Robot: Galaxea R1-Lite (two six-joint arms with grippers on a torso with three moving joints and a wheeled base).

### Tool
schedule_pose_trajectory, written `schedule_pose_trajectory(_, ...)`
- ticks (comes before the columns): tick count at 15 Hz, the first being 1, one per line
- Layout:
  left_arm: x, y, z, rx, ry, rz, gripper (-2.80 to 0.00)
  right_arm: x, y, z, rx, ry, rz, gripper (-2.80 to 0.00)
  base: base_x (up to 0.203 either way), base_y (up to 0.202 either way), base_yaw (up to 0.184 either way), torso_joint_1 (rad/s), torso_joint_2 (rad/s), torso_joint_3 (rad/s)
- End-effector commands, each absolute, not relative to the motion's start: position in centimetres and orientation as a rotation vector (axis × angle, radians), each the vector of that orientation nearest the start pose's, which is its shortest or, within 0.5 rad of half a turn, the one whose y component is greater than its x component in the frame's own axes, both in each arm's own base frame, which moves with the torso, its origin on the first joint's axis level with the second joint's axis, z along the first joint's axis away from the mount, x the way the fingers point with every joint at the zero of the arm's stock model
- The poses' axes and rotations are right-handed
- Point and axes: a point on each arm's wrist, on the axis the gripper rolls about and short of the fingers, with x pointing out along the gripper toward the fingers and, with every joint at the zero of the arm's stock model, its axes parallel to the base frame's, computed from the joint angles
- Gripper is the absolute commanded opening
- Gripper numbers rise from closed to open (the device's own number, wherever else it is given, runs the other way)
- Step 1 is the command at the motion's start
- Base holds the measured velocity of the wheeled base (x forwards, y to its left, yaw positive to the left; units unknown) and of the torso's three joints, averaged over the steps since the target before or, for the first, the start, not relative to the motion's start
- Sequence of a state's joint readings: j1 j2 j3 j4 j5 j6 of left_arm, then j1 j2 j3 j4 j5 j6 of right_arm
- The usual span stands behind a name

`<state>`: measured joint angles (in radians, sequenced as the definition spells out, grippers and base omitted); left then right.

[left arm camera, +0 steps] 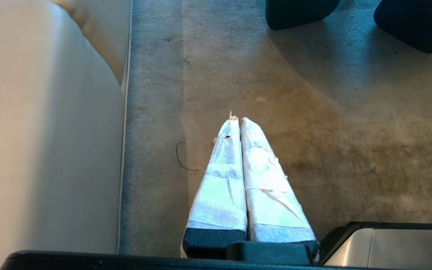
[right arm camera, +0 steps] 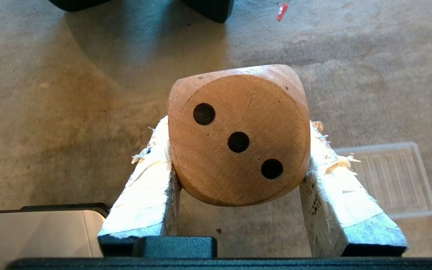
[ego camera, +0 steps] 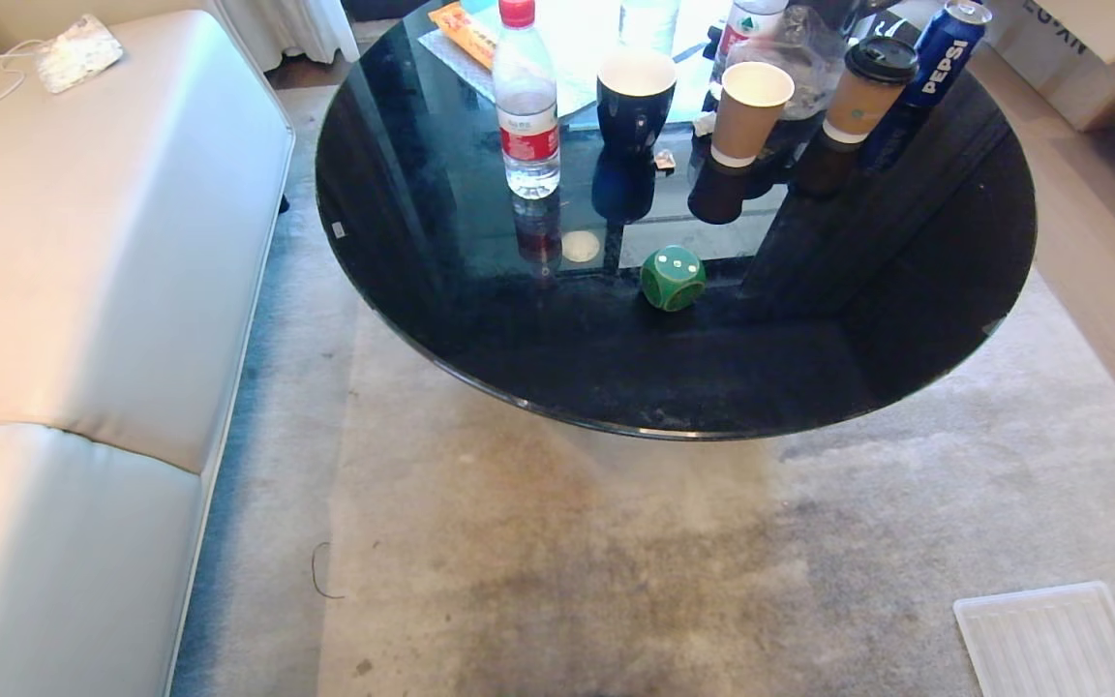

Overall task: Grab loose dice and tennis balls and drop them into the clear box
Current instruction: Put the toys in the box

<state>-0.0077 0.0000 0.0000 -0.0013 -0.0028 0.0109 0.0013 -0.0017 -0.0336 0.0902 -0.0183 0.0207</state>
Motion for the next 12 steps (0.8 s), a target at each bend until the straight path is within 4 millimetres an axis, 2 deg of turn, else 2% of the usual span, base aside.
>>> schedule_pose_trajectory(1, -2.28, 0.01, 7.56, 0.011, -0.002, -0.011, -2.80, -2.58, -0.05, 7.54, 0.021, 0.054, -0.017, -2.80, -0.184, 0.000, -0.002, 0.007, 0.01, 0.002)
schedule_pose_trajectory(12, -2.28, 0.01, 7.56, 0.011, -0.002, -0.011, -2.80, -2.58, -0.05, 7.54, 0.021, 0.054, -0.017, -2.80, -0.184, 0.000, -0.001, 0.002, 0.00, 0.002)
